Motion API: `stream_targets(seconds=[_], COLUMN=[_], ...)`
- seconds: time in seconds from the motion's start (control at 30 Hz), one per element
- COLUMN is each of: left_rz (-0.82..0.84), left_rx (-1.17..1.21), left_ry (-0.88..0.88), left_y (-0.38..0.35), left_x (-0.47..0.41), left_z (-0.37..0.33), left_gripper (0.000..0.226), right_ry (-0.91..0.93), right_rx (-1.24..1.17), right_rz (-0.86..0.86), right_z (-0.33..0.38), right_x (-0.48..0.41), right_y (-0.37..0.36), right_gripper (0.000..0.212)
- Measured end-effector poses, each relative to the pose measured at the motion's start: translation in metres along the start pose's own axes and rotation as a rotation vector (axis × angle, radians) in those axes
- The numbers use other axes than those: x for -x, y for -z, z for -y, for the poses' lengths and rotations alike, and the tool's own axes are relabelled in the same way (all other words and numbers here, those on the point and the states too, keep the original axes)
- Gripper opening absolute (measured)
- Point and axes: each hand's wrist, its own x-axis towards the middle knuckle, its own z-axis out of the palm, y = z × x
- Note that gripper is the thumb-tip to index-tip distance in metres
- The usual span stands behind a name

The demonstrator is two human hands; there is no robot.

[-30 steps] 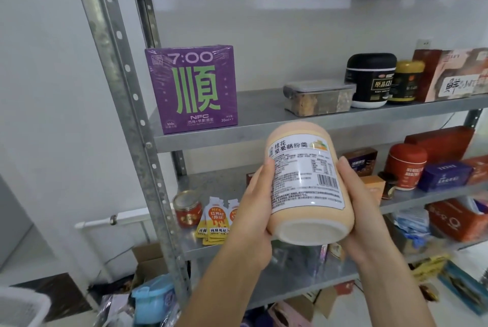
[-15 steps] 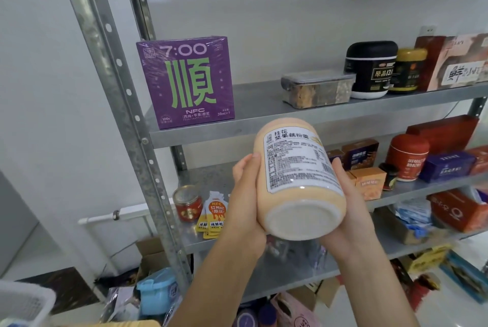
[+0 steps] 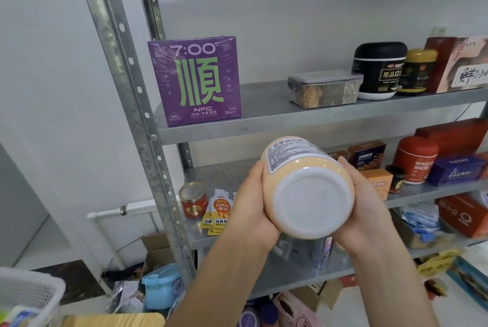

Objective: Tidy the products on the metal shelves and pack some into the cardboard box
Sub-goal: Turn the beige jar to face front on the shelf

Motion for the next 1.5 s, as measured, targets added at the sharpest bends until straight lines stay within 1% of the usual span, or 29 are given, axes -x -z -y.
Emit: stream_targets(seconds=[0.13,0.23,0.3,0.37,0.43,0.5,0.57,0.63,0.7,0.8,0.9,0.97,1.0,1.03,1.07,1.1,1.17,1.23,1.3,1.33,1.4,1.43,1.5], left_rz=[0.026,0.036,0.045,0.056,0.104,0.173,0.230,0.246,0.225,0.208,0.196,0.190,0.175,0.166,0.149,0.137,0.116,0.129,0.149,0.152,0.132,0.104,0.033], left_rx=[-0.029,-0.085,-0.127,-0.129,-0.110,-0.068,-0.055,-0.083,-0.097,-0.085,-0.088,-0.088,-0.098,-0.106,-0.118,-0.133,-0.184,-0.274,-0.381,-0.418,-0.444,-0.414,-0.280], left_ry=[0.020,0.010,-0.026,-0.049,-0.032,0.009,0.054,0.062,0.041,0.031,0.063,0.066,0.038,-0.008,-0.082,-0.185,-0.408,-0.541,-0.591,-0.600,-0.601,-0.589,-0.522], left_y=[0.000,0.004,0.005,0.005,0.008,0.012,0.013,0.010,0.007,0.007,0.007,0.005,0.004,0.004,0.004,0.005,0.004,0.002,0.001,0.001,0.006,0.010,0.014], left_x=[0.001,-0.002,-0.005,-0.006,-0.005,-0.003,-0.002,-0.003,-0.006,-0.008,-0.009,-0.006,-0.004,-0.004,-0.003,-0.002,0.004,0.011,0.015,0.016,0.013,0.011,0.005], left_z=[-0.003,-0.002,0.000,0.000,-0.005,-0.010,-0.012,-0.011,-0.007,-0.003,-0.002,-0.002,-0.002,-0.002,-0.001,-0.001,0.000,0.001,0.001,0.001,-0.001,-0.003,-0.008], left_gripper=[0.031,0.035,0.041,0.041,0.035,0.030,0.029,0.041,0.049,0.057,0.059,0.045,0.041,0.041,0.046,0.052,0.053,0.059,0.063,0.062,0.054,0.050,0.046], right_ry=[-0.024,-0.043,-0.029,-0.039,-0.062,-0.096,-0.141,-0.184,-0.205,-0.162,-0.062,-0.013,0.004,0.016,0.029,0.043,0.062,0.071,0.086,0.094,0.102,0.090,0.042], right_rx=[0.074,0.160,0.176,0.156,0.118,0.052,-0.022,-0.063,-0.085,-0.101,-0.065,-0.018,0.002,0.013,0.020,0.027,0.076,0.189,0.267,0.270,0.225,0.189,0.108], right_rz=[0.012,0.052,0.069,0.064,0.047,0.009,-0.027,-0.042,-0.041,-0.033,0.017,0.033,0.041,0.055,0.071,0.084,0.122,0.158,0.134,0.113,0.091,0.089,0.093], right_z=[0.003,0.008,0.009,0.010,0.014,0.019,0.022,0.022,0.020,0.014,0.007,0.003,0.001,-0.001,-0.001,0.000,0.003,0.003,0.000,-0.001,0.001,0.002,0.002], right_x=[0.002,0.006,0.008,0.010,0.011,0.010,0.010,0.009,0.009,0.008,0.007,0.008,0.008,0.007,0.007,0.006,0.007,0.009,0.012,0.013,0.014,0.014,0.013], right_y=[0.001,0.003,0.003,0.002,0.003,0.006,0.009,0.009,0.008,0.009,0.011,0.009,0.007,0.007,0.006,0.007,0.006,0.005,0.000,-0.003,-0.005,-0.005,-0.002], right_gripper=[0.048,0.053,0.050,0.043,0.038,0.038,0.039,0.040,0.042,0.043,0.039,0.039,0.040,0.040,0.041,0.042,0.042,0.047,0.058,0.059,0.052,0.045,0.035])
